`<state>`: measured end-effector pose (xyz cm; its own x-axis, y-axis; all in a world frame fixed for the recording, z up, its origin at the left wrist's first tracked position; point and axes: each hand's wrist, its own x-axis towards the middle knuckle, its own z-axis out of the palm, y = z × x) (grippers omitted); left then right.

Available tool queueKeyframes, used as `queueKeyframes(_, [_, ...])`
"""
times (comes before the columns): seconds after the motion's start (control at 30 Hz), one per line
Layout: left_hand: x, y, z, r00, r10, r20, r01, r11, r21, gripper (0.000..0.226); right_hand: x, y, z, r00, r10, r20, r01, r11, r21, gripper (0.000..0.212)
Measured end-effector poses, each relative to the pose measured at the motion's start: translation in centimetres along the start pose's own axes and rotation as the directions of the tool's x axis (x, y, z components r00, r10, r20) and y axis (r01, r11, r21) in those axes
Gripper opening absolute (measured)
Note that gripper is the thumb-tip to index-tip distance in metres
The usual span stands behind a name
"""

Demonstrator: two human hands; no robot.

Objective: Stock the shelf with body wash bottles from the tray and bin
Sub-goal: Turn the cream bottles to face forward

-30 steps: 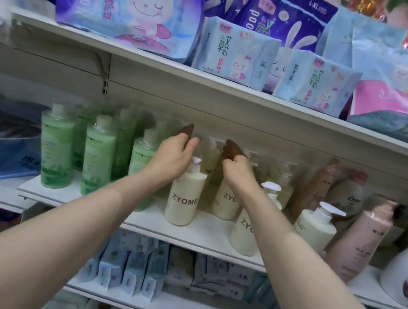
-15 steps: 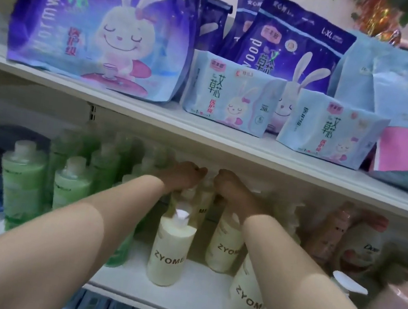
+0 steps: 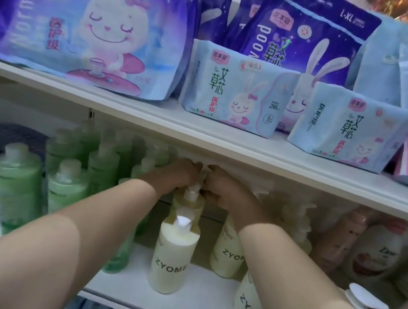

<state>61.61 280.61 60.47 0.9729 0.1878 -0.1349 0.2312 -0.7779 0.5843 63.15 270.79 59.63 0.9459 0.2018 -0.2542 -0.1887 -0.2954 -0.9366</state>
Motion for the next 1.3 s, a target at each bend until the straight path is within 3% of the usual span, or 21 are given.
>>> queueKeyframes(0.07, [0.0, -0.3, 0.2, 1.0, -0.022, 0.01, 0.022, 0.997, -0.075, 0.041, -0.5, -0.1, 0.3, 1.0, 0.002, 0.008, -0.002, 1.0, 0.004, 0.071])
queueKeyframes(0.13, [-0.6, -0.3, 0.2, 1.0, 0.004, -0.003, -0.005, 0.995, -0.097, 0.039, -0.8, -0.4, 0.3, 0.999, 0.002, -0.038, -0.004, 0.998, -0.063, 0.066])
queueKeyframes(0.2, [-0.8, -0.2, 0.3, 1.0, -0.003, -0.007, 0.002, 0.993, -0.115, 0.036, -1.4, -0.9, 0.2, 0.994, 0.025, -0.103, -0.05, 0.968, -0.245, 0.042])
queueKeyframes(0.27, [-1.7, -0.1, 0.2, 1.0, -0.018, -0.006, 0.017, 0.992, -0.126, 0.031, -1.7, -1.1, 0.2, 0.991, 0.039, -0.127, -0.074, 0.955, -0.286, 0.006])
queueKeyframes(0.33, [-2.4, -0.4, 0.0, 0.999, 0.007, 0.036, 0.0, 0.981, -0.193, 0.027, -2.3, -0.8, 0.1, 0.991, 0.086, -0.102, -0.11, 0.96, -0.259, 0.013])
queueKeyframes(0.47, [-4.6, -1.1, 0.1, 0.993, -0.011, 0.122, 0.039, 0.973, -0.227, 0.018, -4.5, 2.0, 0.1, 0.998, 0.033, 0.046, -0.027, 0.994, -0.11, 0.017])
queueKeyframes(0.73, [-5.4, -2.5, 1.0, 0.998, 0.01, 0.068, 0.009, 0.964, -0.267, 0.029, -4.4, 4.0, 0.3, 0.998, 0.051, -0.031, -0.053, 0.996, -0.066, 0.031])
queueKeyframes(0.87, [-6.0, -2.9, 1.4, 0.998, -0.019, 0.058, 0.036, 0.951, -0.307, 0.05, -5.7, 4.4, 0.6, 0.997, 0.042, -0.061, -0.042, 0.999, 0.001, 0.028])
queueKeyframes(0.93, [-6.5, -3.1, 2.2, 0.999, -0.023, 0.032, 0.034, 0.921, -0.389, 0.052, -6.0, 5.3, 1.0, 0.995, 0.03, -0.095, -0.023, 0.997, 0.072, 0.024])
queueKeyframes(1.07, [-7.8, -4.8, 4.1, 0.988, -0.086, -0.125, -0.006, 0.8, -0.6, 0.031, -5.9, 9.5, 2.2, 0.976, 0.004, -0.219, 0.023, 0.992, 0.121, 0.033])
queueKeyframes(1.13, [-8.7, -6.5, 5.9, 0.974, -0.08, -0.21, -0.082, 0.743, -0.664, 0.045, -6.4, 12.2, 2.7, 0.962, -0.012, -0.272, 0.048, 0.991, 0.127, 0.03])
queueKeyframes(1.23, [-10.8, -9.4, 9.1, 0.974, -0.043, -0.221, -0.135, 0.674, -0.727, 0.08, -7.3, 15.8, 3.3, 0.966, -0.095, -0.24, 0.137, 0.977, 0.165, 0.029])
queueKeyframes(1.3, [-11.6, -11.0, 11.0, 0.977, -0.036, -0.21, -0.137, 0.647, -0.75, 0.078, -8.1, 17.3, 3.8, 0.973, -0.146, -0.18, 0.187, 0.954, 0.235, 0.035])
